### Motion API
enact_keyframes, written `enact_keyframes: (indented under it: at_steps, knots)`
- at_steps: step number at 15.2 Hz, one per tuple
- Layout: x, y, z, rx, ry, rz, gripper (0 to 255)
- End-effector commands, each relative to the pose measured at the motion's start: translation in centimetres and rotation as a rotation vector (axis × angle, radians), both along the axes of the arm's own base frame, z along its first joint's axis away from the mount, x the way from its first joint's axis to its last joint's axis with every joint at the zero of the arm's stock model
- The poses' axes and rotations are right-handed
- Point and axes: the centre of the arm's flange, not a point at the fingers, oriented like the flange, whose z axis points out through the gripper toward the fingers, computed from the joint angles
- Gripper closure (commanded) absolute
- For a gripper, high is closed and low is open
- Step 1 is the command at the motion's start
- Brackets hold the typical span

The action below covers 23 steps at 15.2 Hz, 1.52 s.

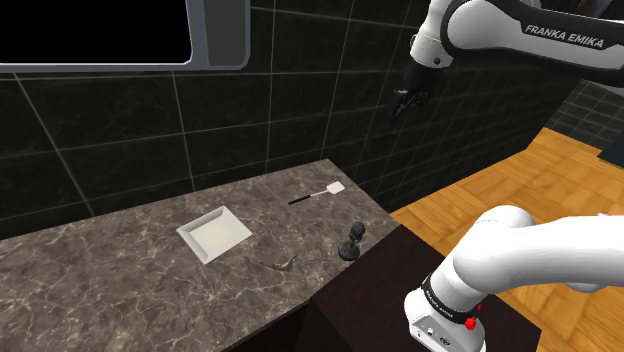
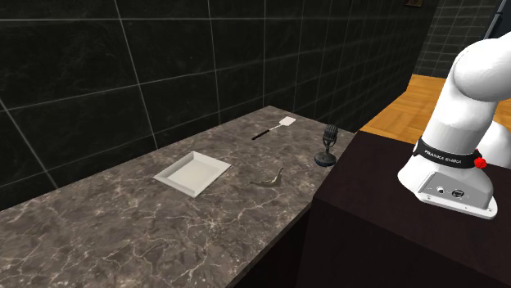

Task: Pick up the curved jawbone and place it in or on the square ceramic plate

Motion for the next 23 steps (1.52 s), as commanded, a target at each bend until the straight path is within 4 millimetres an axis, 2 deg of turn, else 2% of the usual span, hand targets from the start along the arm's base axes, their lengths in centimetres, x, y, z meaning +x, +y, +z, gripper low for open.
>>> enact_keyframes:
  at_steps: [1, 6, 12, 23]
  knots:
    - [0.0, 0.0, 0.0, 0.000, 0.000, 0.000, 0]
    - [3.7, 0.7, -5.4, 0.052, 0.036, 0.124, 0]
    - [7.6, 2.5, -11.9, 0.115, 0.080, 0.274, 0]
    - [13.2, 8.2, -23.9, 0.230, 0.159, 0.547, 0]
